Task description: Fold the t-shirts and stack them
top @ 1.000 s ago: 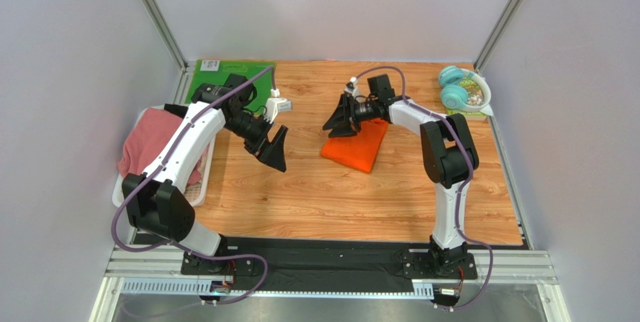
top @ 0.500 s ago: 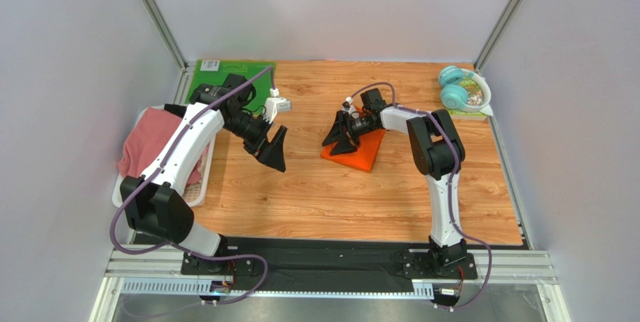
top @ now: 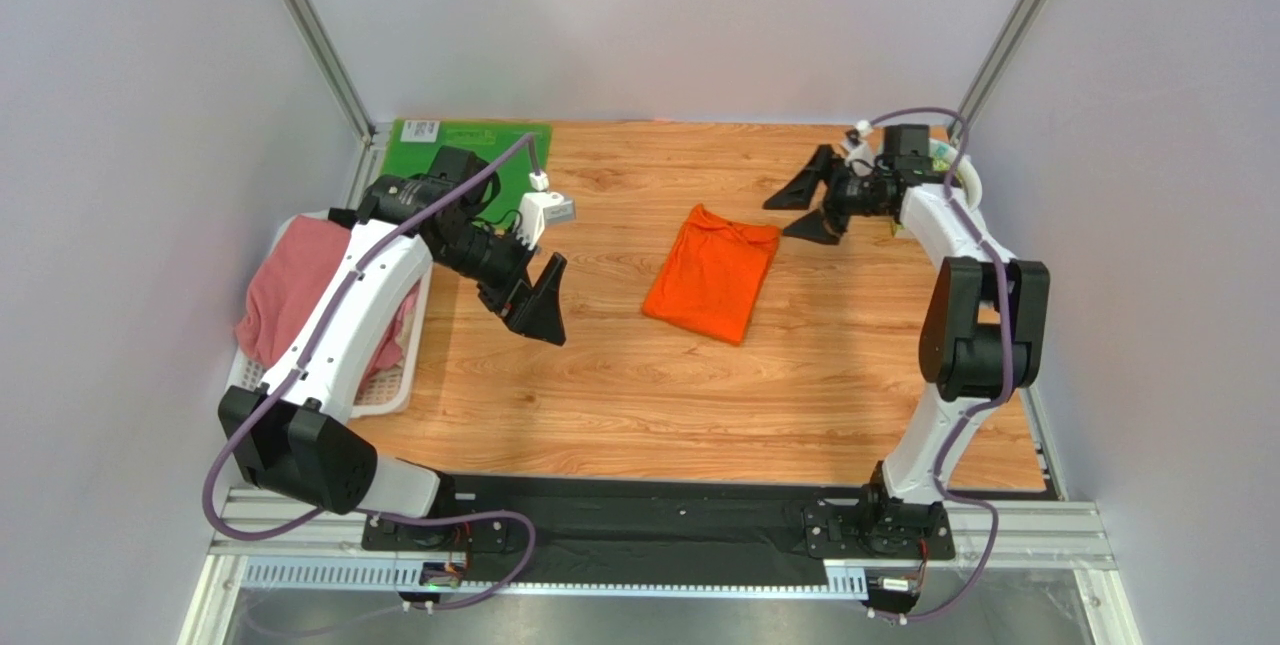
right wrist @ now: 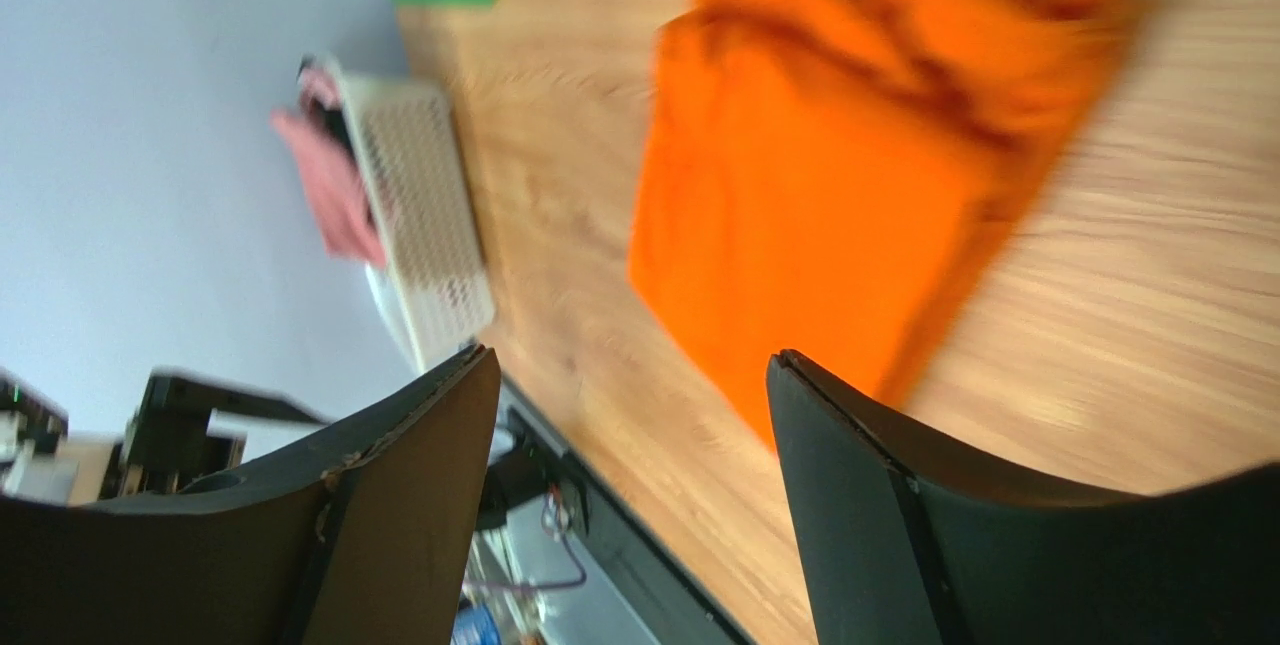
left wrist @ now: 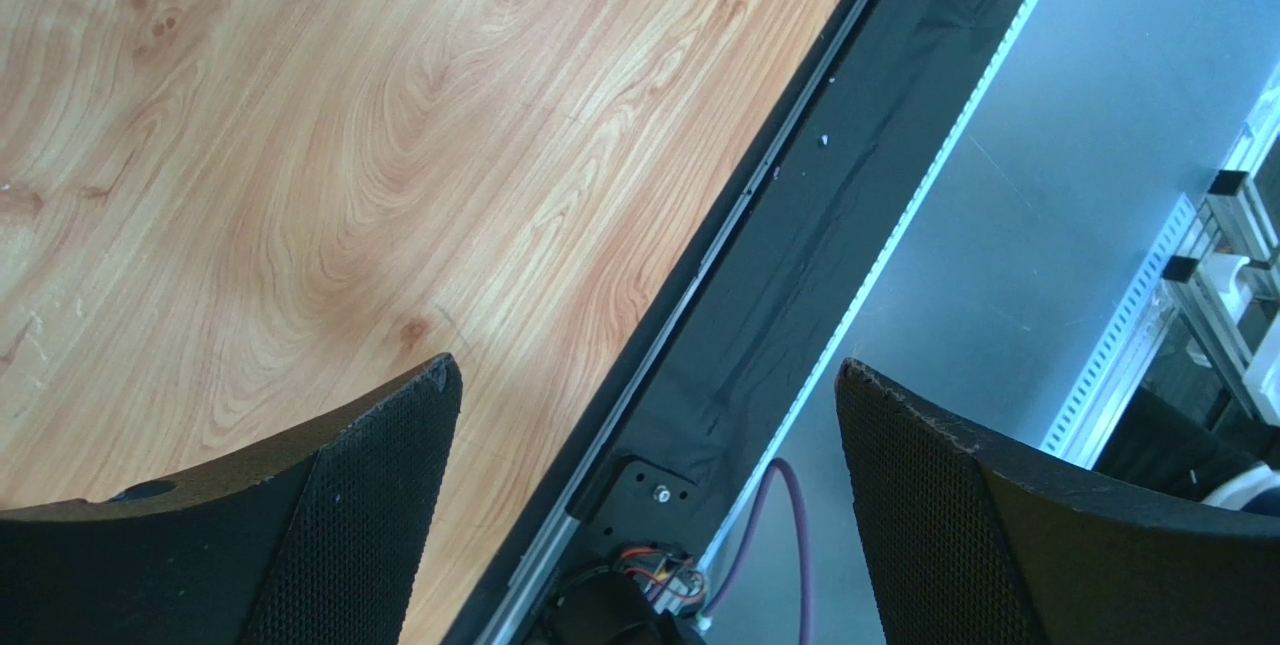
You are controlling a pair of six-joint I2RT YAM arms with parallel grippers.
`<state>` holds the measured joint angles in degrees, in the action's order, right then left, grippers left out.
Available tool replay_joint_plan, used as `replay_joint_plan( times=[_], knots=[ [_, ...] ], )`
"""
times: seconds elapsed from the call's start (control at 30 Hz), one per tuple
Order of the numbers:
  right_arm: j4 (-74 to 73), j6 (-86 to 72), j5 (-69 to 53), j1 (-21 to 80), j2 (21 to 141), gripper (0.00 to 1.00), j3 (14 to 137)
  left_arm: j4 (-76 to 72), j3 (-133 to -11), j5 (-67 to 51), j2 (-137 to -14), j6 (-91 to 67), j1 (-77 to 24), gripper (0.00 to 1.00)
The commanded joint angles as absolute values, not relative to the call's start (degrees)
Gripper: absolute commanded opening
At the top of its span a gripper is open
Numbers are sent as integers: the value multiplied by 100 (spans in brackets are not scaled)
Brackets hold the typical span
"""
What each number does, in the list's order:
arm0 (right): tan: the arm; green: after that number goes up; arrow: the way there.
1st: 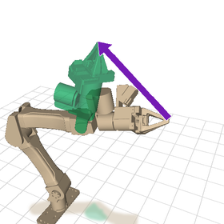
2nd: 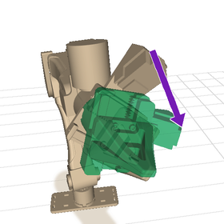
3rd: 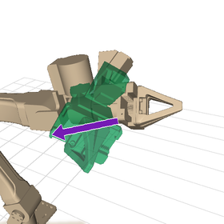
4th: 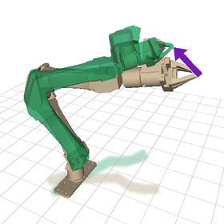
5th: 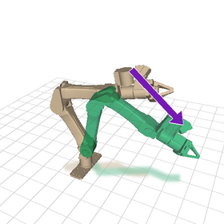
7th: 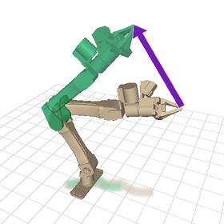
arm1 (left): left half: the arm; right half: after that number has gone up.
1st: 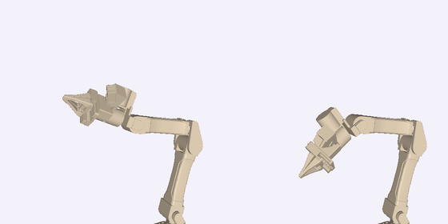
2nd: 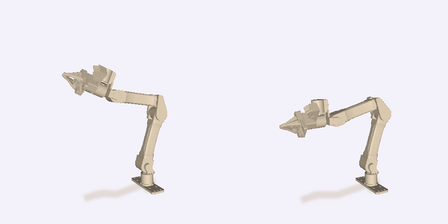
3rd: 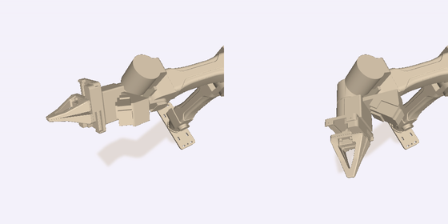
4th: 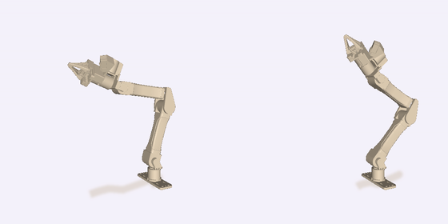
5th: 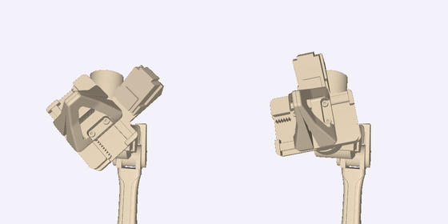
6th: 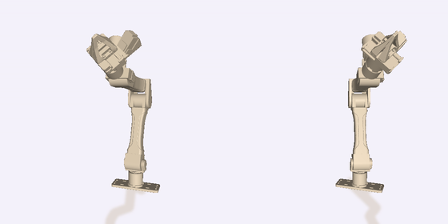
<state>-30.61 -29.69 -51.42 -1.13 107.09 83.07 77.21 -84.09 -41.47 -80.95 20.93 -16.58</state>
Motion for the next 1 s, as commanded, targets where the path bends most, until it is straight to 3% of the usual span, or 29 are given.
replay_joint_plan(
  times=[0.0,0.97],
  knots=[
    [-3260,-2883,-4493,-570,11064,72,8182,8341,-8613,-4149,-7866,2066,-1661,100],
    [-3507,-2602,-4763,-581,13597,69,10081,8446,-8648,-4140,-8033,2180,-1661,100]
  ],
)
